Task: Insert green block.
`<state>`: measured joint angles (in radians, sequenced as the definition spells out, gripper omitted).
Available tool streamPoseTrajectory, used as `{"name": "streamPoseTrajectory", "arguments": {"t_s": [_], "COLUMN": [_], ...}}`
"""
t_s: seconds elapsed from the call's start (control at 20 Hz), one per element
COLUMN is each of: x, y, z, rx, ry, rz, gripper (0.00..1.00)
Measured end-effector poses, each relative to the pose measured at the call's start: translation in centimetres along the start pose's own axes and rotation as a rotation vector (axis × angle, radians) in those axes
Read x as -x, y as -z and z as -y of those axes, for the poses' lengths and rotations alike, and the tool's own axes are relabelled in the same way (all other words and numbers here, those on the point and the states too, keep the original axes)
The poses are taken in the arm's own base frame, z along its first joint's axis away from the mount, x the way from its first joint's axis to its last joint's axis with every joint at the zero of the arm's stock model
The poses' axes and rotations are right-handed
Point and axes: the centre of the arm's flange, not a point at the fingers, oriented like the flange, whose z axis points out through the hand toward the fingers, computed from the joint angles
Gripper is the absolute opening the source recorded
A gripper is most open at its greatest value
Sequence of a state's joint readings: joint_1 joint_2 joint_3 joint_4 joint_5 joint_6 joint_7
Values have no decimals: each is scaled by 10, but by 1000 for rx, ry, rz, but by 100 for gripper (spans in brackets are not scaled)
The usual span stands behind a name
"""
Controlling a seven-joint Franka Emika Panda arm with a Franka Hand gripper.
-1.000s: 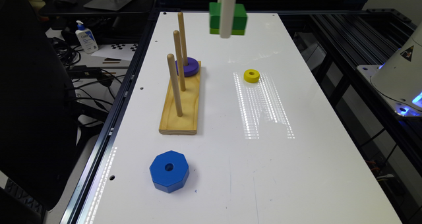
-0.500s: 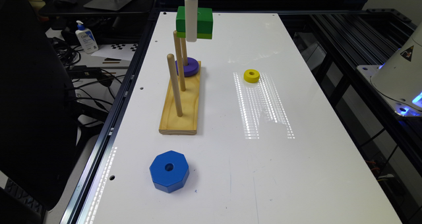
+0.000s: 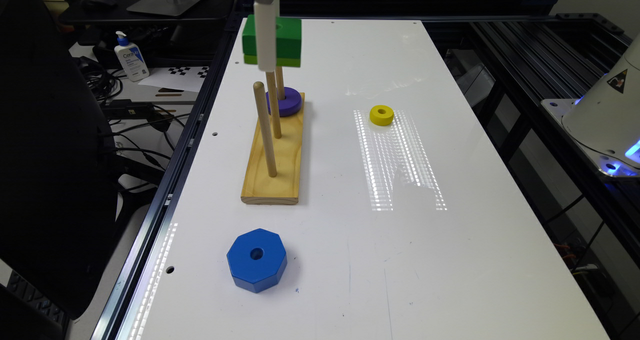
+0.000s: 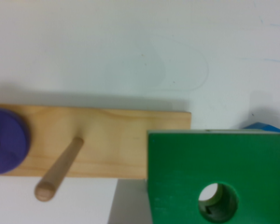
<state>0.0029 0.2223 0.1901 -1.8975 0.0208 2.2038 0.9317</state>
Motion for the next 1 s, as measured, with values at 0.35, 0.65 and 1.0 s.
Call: {"name": "streamPoseTrajectory", "arguments": {"t_s": [0.35, 0.65, 1.0], "x": [-1, 0, 0], "y": [1, 1, -8], "z": [4, 5, 7], "rx": [-1, -2, 6], "ry": [0, 1, 2], "rz": [0, 0, 8], "gripper": [0, 0, 0]}}
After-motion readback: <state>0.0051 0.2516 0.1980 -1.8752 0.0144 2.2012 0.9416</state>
